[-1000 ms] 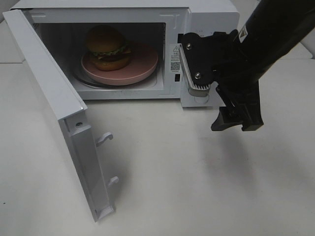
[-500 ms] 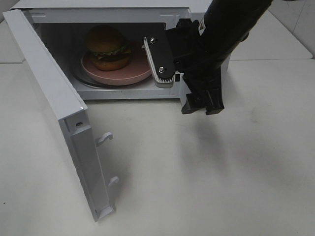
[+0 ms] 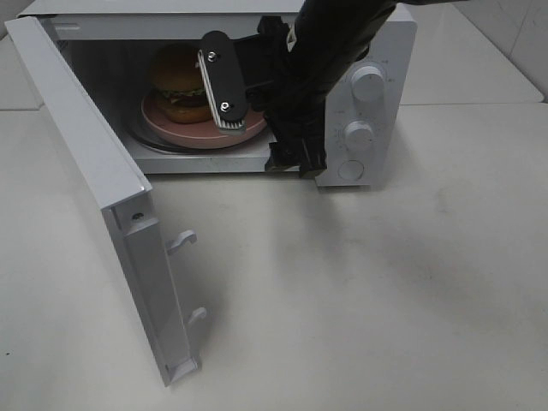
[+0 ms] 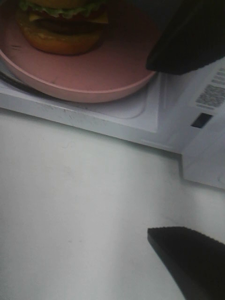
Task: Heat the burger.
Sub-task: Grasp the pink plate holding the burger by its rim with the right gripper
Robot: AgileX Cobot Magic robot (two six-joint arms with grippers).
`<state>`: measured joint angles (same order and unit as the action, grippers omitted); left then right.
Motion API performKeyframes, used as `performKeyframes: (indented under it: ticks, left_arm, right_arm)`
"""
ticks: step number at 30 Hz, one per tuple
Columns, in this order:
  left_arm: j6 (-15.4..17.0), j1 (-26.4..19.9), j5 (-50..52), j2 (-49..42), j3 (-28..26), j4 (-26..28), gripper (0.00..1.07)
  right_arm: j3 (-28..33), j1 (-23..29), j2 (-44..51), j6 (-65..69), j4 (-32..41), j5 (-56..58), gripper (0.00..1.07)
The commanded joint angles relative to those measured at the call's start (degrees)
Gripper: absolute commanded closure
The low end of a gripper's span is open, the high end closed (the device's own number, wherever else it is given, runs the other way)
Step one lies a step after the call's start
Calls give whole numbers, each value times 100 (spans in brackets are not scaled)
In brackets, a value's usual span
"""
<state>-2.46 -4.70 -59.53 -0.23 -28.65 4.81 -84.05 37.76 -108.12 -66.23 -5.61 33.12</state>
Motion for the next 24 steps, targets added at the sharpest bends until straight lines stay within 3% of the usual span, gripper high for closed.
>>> performKeyframes:
  ticks: [1,24]
  left_arm:
    - [6,-11,11,-120,29,17,9]
    - [6,-11,11,-120,29,17,9]
  right_arm:
    - [-332,97,-304,138,-17,-155,22]
    - [-1851,115,-1919,521,-80,-264,22]
